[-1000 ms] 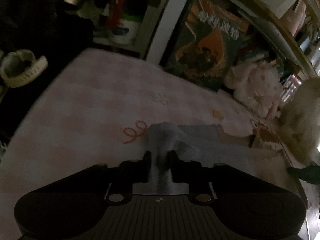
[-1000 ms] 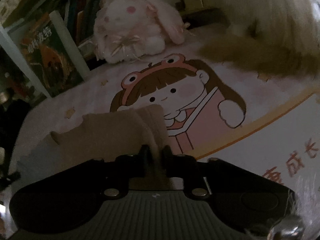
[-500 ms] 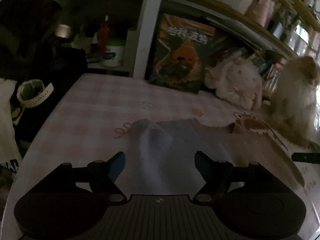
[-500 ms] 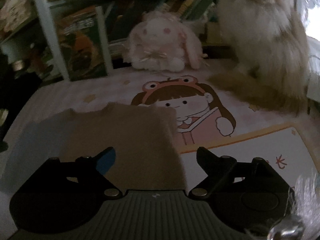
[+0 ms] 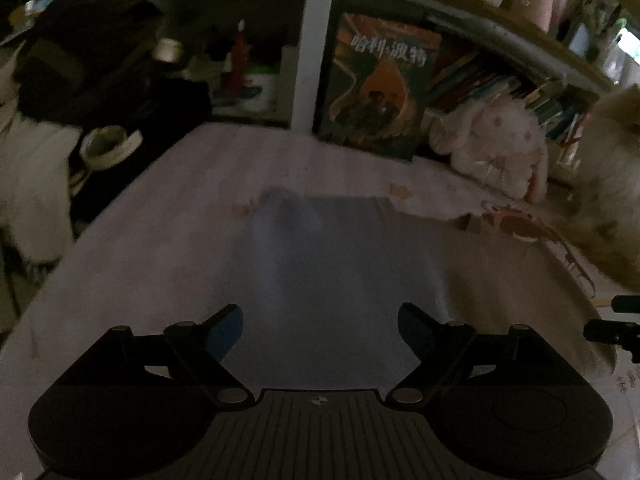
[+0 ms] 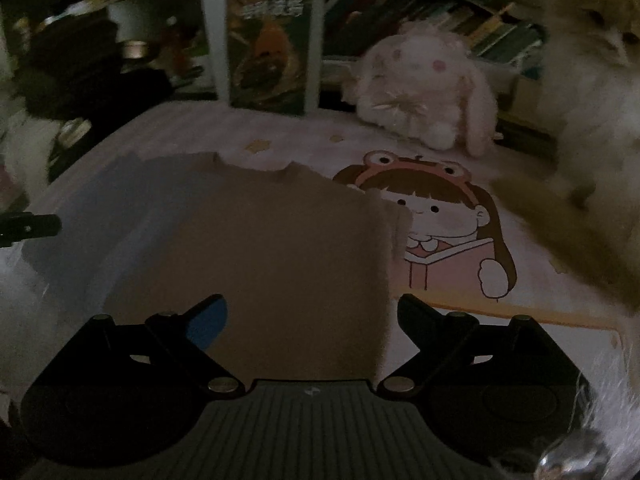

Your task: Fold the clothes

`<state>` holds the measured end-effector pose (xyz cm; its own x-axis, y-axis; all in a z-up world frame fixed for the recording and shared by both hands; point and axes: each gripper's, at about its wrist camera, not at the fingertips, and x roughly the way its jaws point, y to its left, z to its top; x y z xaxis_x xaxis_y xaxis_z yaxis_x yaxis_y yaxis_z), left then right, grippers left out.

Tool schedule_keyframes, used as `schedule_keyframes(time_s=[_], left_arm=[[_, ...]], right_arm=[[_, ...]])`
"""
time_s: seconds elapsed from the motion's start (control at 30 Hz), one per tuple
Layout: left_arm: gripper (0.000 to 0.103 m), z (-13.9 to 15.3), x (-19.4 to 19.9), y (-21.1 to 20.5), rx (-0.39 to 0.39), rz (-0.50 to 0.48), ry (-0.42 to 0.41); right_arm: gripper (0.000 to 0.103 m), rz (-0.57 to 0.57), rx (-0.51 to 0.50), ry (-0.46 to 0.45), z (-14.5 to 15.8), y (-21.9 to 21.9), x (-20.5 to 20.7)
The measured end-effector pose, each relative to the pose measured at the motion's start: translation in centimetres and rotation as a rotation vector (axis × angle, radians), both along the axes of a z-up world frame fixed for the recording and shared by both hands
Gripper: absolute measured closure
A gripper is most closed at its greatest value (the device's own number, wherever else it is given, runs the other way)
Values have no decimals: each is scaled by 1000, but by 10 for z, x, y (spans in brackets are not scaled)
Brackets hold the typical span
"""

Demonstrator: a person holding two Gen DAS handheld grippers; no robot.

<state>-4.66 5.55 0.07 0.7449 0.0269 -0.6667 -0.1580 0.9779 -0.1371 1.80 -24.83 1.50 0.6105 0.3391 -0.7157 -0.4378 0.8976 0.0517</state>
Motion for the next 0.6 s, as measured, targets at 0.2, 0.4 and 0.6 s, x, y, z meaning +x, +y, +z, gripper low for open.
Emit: schedule_keyframes(time_s=[0.2,0.4,0.6], left_arm=[[14,-5,-11,-69,36,48,19],[11,-10,-25,-120,23,124,62],[11,-14,-31,-120,-52,228,128]], right_arm=[[10,107,27,29,-7,-44,3],[10,207,29,58,-15,-78,6],[10,219,97,96,-18,-98,12]])
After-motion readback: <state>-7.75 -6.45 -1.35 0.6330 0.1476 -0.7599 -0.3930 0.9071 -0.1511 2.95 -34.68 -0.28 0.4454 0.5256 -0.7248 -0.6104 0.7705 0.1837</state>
